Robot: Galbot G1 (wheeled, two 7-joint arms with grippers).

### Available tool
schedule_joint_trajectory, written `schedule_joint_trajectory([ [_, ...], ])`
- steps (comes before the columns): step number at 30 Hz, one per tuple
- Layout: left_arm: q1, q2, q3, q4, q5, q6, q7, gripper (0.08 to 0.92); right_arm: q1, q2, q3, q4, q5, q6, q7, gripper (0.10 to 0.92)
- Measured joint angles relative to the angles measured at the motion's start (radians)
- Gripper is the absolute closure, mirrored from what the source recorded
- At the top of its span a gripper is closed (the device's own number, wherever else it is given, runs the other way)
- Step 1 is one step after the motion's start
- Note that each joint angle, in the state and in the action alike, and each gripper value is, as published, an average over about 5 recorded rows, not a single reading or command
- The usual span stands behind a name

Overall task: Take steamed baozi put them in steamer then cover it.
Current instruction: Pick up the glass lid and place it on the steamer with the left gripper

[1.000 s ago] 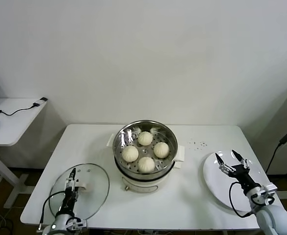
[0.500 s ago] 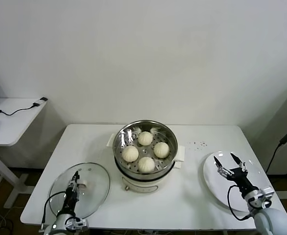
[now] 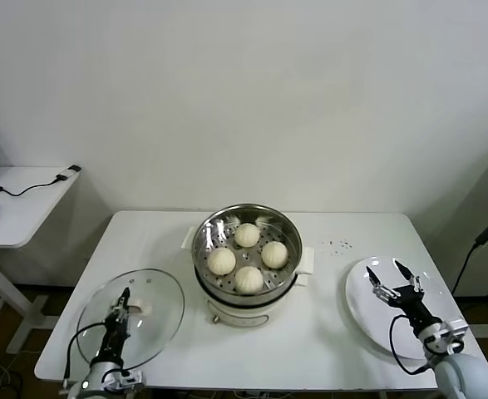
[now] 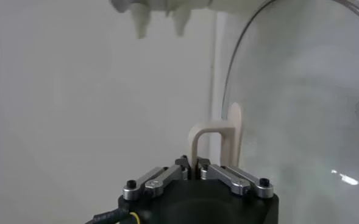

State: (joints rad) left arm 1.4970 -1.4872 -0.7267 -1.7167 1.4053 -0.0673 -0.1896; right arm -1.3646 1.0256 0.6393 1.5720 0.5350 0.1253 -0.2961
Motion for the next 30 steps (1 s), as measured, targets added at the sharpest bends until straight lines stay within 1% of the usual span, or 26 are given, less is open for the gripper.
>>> schedule_joint_trajectory([
  [4,0.026,0.020,0.009,-0.076,-0.014,0.045,0.011,0.854,0.007,-0.005,0.000,-0.006,-0.004,0.000,0.000,0.203],
  [9,0.059,0.065,0.030,-0.184,-0.028,0.139,0.031,0.854,0.017,-0.014,-0.005,-0.013,-0.010,0.000,0.001,0.203],
  [17,0.069,0.183,0.099,-0.338,-0.043,0.319,0.092,0.854,0.040,-0.027,-0.021,-0.029,-0.028,0.000,0.006,0.203],
  [24,0.003,0.282,0.230,-0.409,-0.034,0.491,0.185,0.854,0.068,-0.038,-0.045,-0.044,-0.048,0.000,0.015,0.203],
  [30,-0.118,0.322,0.391,-0.431,0.004,0.622,0.310,0.854,0.095,-0.039,-0.062,-0.061,-0.062,0.000,0.020,0.203],
])
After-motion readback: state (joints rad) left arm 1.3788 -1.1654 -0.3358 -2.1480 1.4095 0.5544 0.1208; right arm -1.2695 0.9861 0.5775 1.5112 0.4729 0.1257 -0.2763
